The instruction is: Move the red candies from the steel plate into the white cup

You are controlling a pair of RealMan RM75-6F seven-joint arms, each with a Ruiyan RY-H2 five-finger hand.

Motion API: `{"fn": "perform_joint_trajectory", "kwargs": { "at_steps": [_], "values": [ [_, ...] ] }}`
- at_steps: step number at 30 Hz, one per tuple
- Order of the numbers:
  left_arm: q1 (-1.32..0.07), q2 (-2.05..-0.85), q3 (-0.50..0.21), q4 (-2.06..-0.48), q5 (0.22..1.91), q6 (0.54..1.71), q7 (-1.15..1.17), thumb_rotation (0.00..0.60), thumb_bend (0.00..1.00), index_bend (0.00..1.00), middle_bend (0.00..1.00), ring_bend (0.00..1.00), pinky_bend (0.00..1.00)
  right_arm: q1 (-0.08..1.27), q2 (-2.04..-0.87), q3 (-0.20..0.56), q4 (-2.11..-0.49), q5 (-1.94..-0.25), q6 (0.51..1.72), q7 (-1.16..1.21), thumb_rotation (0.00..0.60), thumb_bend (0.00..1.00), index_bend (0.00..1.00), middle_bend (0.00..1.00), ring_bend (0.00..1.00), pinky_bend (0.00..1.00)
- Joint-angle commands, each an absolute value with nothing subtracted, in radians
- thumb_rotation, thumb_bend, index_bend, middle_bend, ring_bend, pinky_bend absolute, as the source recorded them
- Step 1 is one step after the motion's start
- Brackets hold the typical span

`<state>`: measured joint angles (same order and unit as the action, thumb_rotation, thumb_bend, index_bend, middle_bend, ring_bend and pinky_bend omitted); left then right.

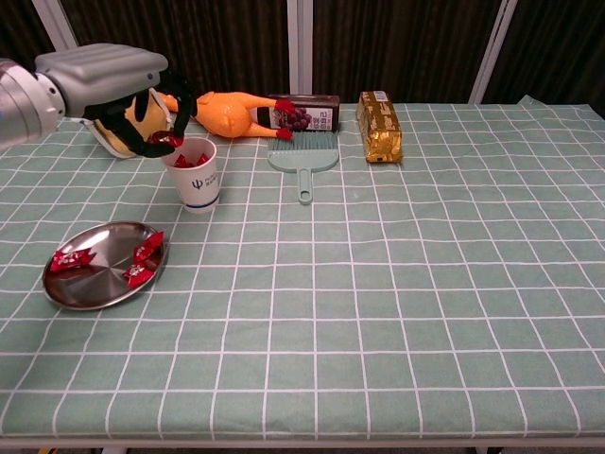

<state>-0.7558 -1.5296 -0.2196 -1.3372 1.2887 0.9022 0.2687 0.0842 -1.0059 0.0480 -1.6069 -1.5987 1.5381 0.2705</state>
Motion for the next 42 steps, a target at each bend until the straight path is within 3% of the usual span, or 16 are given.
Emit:
{"fn": "perform_joint_trajectory", "kwargs": {
  "at_steps": [1,5,9,13,19,26,31,42],
  "values": [
    [-0.785,-1.564,-0.234,-1.304,1.243,0.878,0.291,0.6,0.33,0.58,0.4,0.27,0.5,0.083,-1.006,0.048,-1.604,-1.595,1.537,0.272,0.6,0.27,0.0,0.18,0.0,0.17],
    [-0.796,-1.57,-0.236,-1.304,1.214,0.878,0.323,0.6,0.32,0.53,0.39,0.27,0.49,0.084,-1.009,0.049,-1.597,-1.591,1.534,0.278,0.6,0.27,0.0,0.18,0.0,0.17],
    [-0.804,-1.567,-0.236,-1.309,1.168,0.869,0.361,0.6,0.31,0.41,0.36,0.25,0.48,0.085,-1.011,0.049,-1.59,-1.591,1.532,0.284,0.6,0.27,0.0,0.18,0.0,0.17],
    [-0.768,-1.538,-0.227,-1.364,1.177,0.944,0.36,0.6,0.29,0.34,0.34,0.24,0.47,0.083,-1.01,0.05,-1.584,-1.587,1.533,0.292,0.6,0.27,0.0,0.18,0.0,0.17],
    [-0.668,-1.431,-0.169,-1.488,1.21,1.053,0.345,0.6,0.29,0.35,0.34,0.24,0.47,0.089,-1.01,0.052,-1.579,-1.594,1.532,0.3,0.6,0.27,0.0,0.18,0.0,0.17],
    [-0.563,-1.364,-0.072,-1.577,1.25,1.125,0.328,0.6,0.28,0.49,0.38,0.24,0.47,0.095,-1.013,0.052,-1.584,-1.606,1.533,0.295,0.6,0.27,0.0,0.18,0.0,0.17],
    [-0.54,-1.395,-0.024,-1.559,1.25,1.1,0.343,0.6,0.28,0.5,0.38,0.24,0.47,0.097,-1.012,0.05,-1.594,-1.614,1.535,0.286,0.6,0.27,0.0,0.18,0.0,0.17],
    [-0.528,-1.507,0.003,-1.462,1.179,1.039,0.425,0.6,0.28,0.5,0.38,0.24,0.47,0.09,-1.003,0.047,-1.612,-1.615,1.543,0.271,0.6,0.27,0.0,0.18,0.0,0.17]
  ]
}}
